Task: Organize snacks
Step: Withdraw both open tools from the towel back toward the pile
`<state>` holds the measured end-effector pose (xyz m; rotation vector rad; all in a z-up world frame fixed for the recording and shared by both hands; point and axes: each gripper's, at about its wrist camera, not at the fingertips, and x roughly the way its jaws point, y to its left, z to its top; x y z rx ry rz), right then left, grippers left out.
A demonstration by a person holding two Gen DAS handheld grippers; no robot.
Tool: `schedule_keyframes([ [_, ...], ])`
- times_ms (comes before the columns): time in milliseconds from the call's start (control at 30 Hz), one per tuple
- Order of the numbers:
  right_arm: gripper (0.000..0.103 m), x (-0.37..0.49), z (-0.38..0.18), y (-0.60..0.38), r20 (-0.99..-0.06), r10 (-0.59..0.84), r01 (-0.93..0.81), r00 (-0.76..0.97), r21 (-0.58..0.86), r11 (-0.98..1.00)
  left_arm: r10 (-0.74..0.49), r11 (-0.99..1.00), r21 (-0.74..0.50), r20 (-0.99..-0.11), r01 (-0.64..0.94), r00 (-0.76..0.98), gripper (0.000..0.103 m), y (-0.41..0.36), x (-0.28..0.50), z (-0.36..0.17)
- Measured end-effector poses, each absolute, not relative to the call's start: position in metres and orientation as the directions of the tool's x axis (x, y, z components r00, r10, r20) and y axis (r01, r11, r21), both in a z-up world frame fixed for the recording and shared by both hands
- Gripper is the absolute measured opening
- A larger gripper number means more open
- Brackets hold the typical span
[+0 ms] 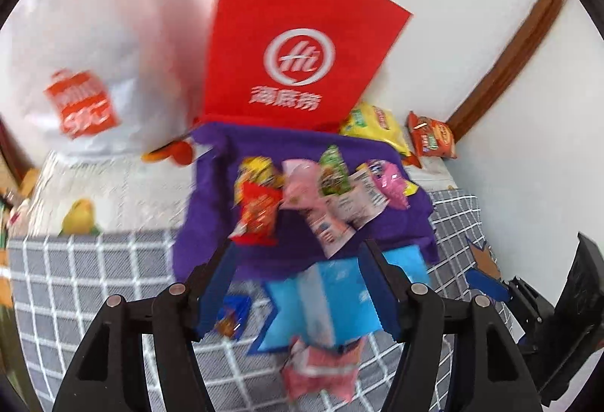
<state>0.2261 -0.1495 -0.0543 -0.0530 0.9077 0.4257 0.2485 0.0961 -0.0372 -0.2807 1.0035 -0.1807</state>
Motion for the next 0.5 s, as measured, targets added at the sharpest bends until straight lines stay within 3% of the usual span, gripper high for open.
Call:
schedule_keyframes([
  [500,0.076,0.191,-0.112,-0.113,-0.838,0.396,-0.366,0.376,0.259,0.894,-0.222,0.952,-0.298,-0.833,-0.073,0.507,0.064,0.134,0.187,-0.069],
])
